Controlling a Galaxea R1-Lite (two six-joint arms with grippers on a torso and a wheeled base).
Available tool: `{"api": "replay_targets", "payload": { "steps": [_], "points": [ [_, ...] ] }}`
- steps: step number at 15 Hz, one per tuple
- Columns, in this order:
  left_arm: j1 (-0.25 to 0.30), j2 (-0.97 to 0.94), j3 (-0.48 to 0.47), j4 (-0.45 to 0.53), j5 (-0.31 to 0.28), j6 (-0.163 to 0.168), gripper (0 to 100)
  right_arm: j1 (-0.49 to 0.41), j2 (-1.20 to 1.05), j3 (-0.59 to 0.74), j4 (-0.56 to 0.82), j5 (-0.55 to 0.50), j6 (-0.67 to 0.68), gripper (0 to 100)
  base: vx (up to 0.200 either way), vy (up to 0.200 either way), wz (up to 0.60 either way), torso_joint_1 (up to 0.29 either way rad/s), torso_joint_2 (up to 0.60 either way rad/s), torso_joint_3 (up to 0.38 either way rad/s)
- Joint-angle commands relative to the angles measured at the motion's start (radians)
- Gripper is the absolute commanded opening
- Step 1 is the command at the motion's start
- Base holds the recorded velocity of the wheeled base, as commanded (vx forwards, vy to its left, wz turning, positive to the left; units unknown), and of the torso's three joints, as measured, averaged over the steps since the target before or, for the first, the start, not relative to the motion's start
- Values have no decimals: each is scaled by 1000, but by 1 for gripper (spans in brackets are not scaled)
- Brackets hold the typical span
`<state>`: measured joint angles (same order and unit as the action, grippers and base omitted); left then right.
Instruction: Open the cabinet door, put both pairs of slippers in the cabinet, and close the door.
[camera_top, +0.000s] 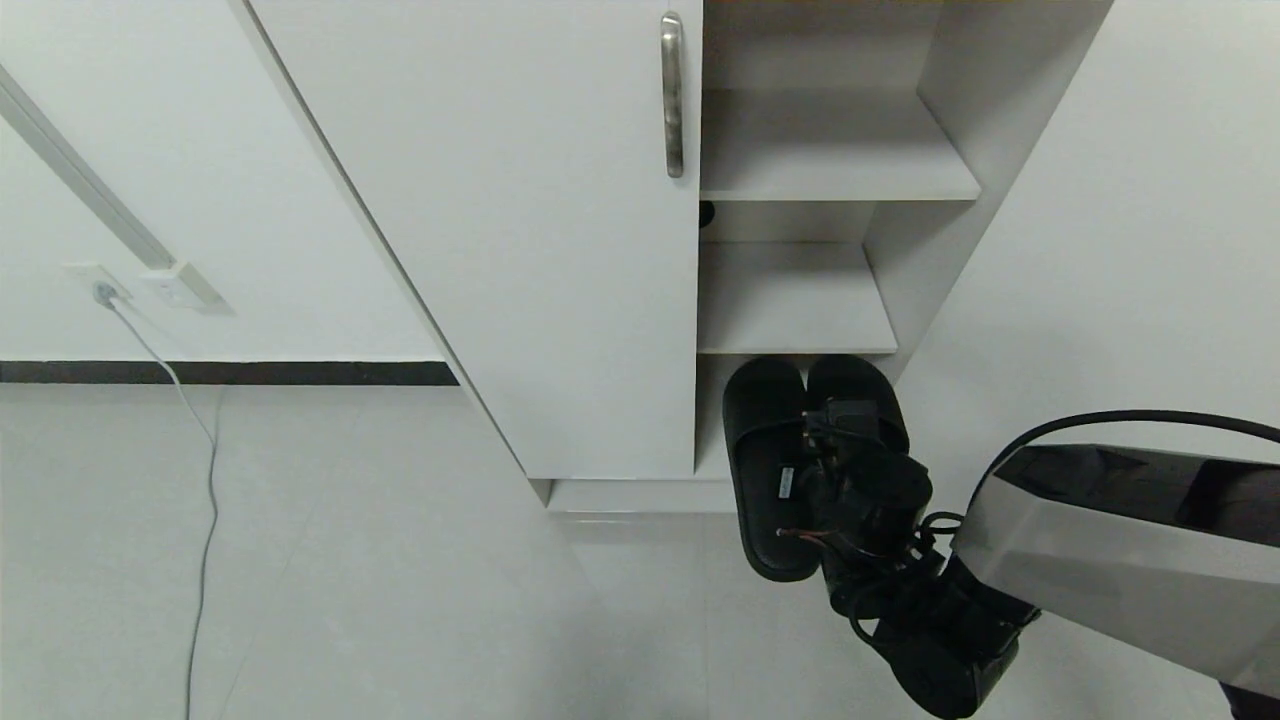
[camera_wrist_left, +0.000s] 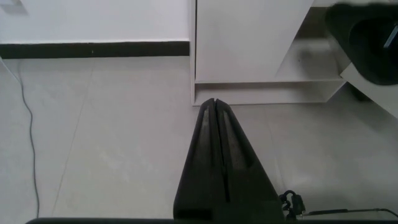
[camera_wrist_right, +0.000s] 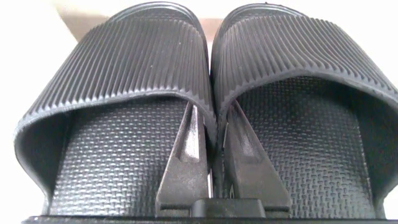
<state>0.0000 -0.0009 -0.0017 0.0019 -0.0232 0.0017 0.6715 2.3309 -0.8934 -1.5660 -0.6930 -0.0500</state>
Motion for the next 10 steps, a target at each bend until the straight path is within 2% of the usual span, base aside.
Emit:
{"api": "replay_targets", "payload": {
  "steps": [1,10],
  "points": [
    [0,1,0,0,0,0,0,-12,16,1,-5,7,-8,0,0,0,0,0,0,0],
    [0,1,0,1,0,0,0,-10,-15,-2,-5,9,-13,0,0,0,0,0,0,0]
  ]
}}
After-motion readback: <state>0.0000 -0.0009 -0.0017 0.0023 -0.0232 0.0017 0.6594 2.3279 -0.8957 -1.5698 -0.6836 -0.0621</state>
